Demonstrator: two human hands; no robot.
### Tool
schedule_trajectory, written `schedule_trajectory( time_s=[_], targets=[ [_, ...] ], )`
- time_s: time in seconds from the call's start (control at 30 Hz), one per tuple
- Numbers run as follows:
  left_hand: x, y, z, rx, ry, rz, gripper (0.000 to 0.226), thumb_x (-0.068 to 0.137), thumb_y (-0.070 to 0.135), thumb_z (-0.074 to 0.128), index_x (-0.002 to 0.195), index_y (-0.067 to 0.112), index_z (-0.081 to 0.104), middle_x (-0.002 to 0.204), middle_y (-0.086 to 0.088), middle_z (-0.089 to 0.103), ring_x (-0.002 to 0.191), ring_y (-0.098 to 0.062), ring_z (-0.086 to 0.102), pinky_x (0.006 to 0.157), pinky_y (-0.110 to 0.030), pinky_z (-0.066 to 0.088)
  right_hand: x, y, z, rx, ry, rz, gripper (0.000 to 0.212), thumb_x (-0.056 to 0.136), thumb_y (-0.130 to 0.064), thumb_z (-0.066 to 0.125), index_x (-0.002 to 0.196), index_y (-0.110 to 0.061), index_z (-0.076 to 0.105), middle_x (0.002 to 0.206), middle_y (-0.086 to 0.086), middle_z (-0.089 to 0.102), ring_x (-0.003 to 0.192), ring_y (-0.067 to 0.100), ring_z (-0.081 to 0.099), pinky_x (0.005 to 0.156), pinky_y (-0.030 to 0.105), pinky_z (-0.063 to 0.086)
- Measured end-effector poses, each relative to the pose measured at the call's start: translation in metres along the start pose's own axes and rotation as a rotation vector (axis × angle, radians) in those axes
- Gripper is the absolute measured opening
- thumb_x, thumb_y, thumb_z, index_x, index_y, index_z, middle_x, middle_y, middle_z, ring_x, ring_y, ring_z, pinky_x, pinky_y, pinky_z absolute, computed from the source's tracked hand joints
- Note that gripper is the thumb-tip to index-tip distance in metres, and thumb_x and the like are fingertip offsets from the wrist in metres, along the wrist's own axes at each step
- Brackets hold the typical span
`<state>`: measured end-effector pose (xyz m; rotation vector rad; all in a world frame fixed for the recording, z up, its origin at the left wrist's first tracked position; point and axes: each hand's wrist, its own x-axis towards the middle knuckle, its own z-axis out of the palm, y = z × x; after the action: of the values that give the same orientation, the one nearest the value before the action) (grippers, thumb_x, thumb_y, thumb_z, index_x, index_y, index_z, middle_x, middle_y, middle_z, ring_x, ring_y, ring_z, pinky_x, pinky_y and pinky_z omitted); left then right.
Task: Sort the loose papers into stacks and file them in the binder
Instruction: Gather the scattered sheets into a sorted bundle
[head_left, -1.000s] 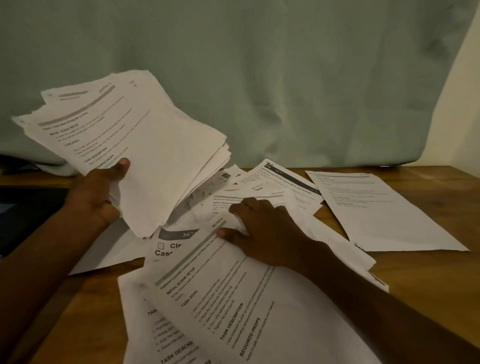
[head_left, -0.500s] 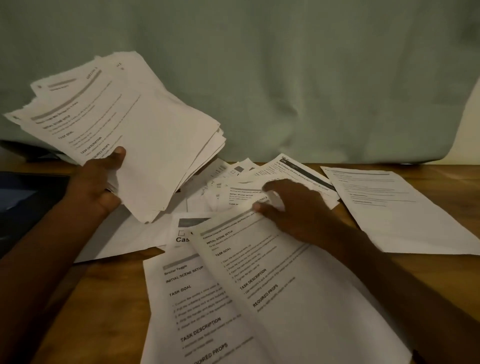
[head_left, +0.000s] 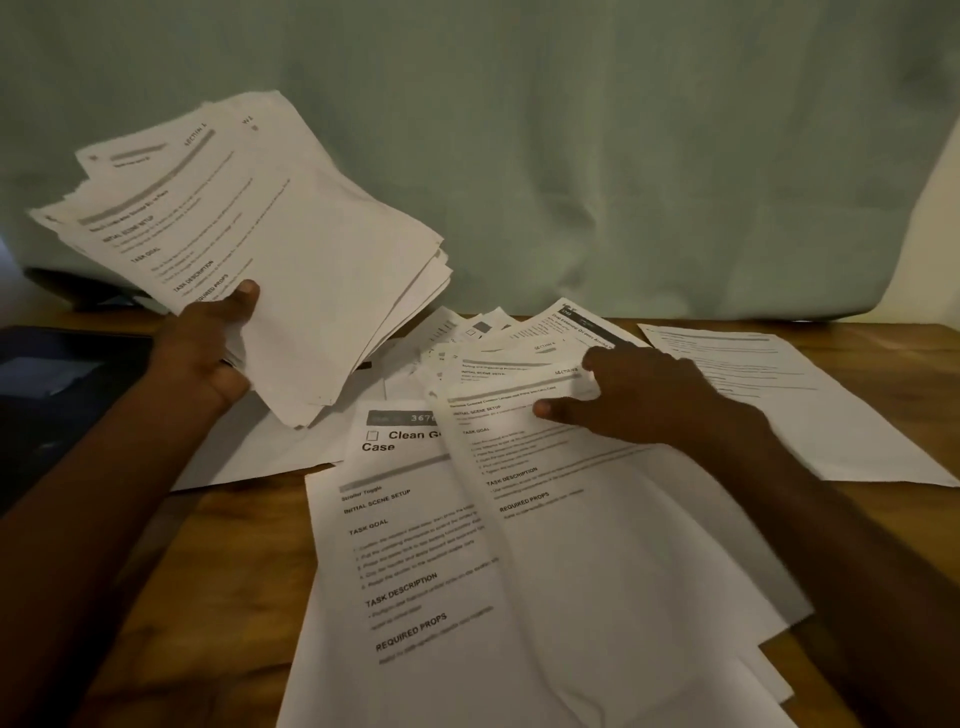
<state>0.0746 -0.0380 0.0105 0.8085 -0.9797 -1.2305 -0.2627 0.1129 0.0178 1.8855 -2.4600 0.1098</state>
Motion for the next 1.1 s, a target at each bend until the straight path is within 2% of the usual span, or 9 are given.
schedule_trajectory(
  time_s=[0.13,0.23,0.37,0.5,0.57,0.7,0.8,0.93,1.1],
  targets=[
    [0.016,-0.008,-0.006,-0.042,-0.002,-0.036,0.022,0.094,0.013,0.071,0.108,0.029,0.070,0.132,0.000,0.068,0.117,-0.020,0.066,0.107,-0.047,0.050,-0.009,-0.007,0.001,0.024,-0.226,0.036,0.132,0.056,-0.096,0.062,0.155,-0.017,0.025,0.155,0.011,0.042,0.138,0.031,0.045,0.107,0.045,0.043],
    [0.023,-0.017,-0.005,-0.031,-0.036,-0.045,0.022,0.092,0.014,0.074,0.108,0.029,0.071,0.129,-0.001,0.069,0.116,-0.020,0.066,0.106,-0.047,0.050,-0.005,-0.011,0.016,0.051,-0.088,0.110,0.137,0.058,-0.091,0.066,0.156,-0.009,0.017,0.151,0.024,0.040,0.137,0.042,0.043,0.109,0.052,0.041],
    [0.025,-0.022,0.000,-0.020,-0.048,-0.040,0.038,0.088,0.019,0.078,0.125,0.022,0.069,0.128,0.000,0.070,0.116,-0.021,0.067,0.101,-0.045,0.054,0.006,0.009,0.019,0.220,0.076,0.248,0.138,0.056,-0.082,0.078,0.156,-0.008,0.018,0.152,0.023,0.039,0.139,0.044,0.039,0.110,0.055,0.040],
    [0.021,-0.027,0.004,-0.052,-0.072,-0.049,0.041,0.090,0.013,0.076,0.130,0.019,0.066,0.129,0.000,0.070,0.118,-0.023,0.067,0.101,-0.048,0.053,0.015,0.034,0.025,0.261,0.048,0.359,0.149,0.050,-0.091,0.071,0.158,-0.009,0.011,0.153,0.027,0.036,0.141,0.047,0.035,0.112,0.062,0.033],
    [0.016,-0.028,0.009,-0.060,-0.082,-0.070,0.035,0.092,0.011,0.073,0.125,0.021,0.067,0.129,-0.001,0.070,0.118,-0.024,0.067,0.100,-0.049,0.053,0.021,0.041,0.028,0.329,0.069,0.350,0.140,0.053,-0.084,0.078,0.155,-0.010,0.017,0.151,0.023,0.041,0.139,0.044,0.039,0.111,0.061,0.035],
    [0.011,-0.030,0.018,-0.122,-0.123,-0.120,0.032,0.095,0.008,0.068,0.126,0.019,0.067,0.128,-0.003,0.070,0.116,-0.024,0.068,0.096,-0.046,0.055,0.028,0.036,0.035,0.423,0.204,0.232,0.103,0.061,-0.064,0.087,0.142,-0.019,0.042,0.140,0.014,0.052,0.130,0.038,0.048,0.102,0.053,0.046],
    [0.009,-0.028,0.020,-0.139,-0.128,-0.130,0.020,0.098,0.008,0.064,0.103,0.024,0.076,0.114,0.000,0.076,0.101,-0.019,0.073,0.086,-0.041,0.057,0.015,0.002,0.029,0.292,0.378,-0.142,0.070,0.082,-0.063,0.070,0.140,-0.028,0.052,0.142,0.004,0.050,0.132,0.029,0.047,0.105,0.051,0.043],
    [0.015,-0.025,0.014,-0.113,-0.102,-0.106,0.019,0.100,0.010,0.062,0.105,0.026,0.070,0.106,0.005,0.076,0.102,-0.018,0.070,0.099,-0.046,0.053,-0.013,-0.061,0.036,0.305,-0.044,-0.509,0.081,0.080,-0.083,0.056,0.146,-0.038,0.042,0.150,-0.015,0.046,0.139,0.011,0.040,0.117,0.053,0.028],
    [0.023,-0.027,0.006,-0.108,-0.082,-0.106,0.018,0.099,0.012,0.063,0.111,0.026,0.066,0.117,0.001,0.071,0.108,-0.020,0.067,0.107,-0.049,0.048,0.001,-0.064,0.037,0.301,-0.107,-0.395,0.096,0.074,-0.083,0.064,0.152,-0.034,0.034,0.152,-0.013,0.042,0.138,0.013,0.041,0.115,0.054,0.030]
  ],
)
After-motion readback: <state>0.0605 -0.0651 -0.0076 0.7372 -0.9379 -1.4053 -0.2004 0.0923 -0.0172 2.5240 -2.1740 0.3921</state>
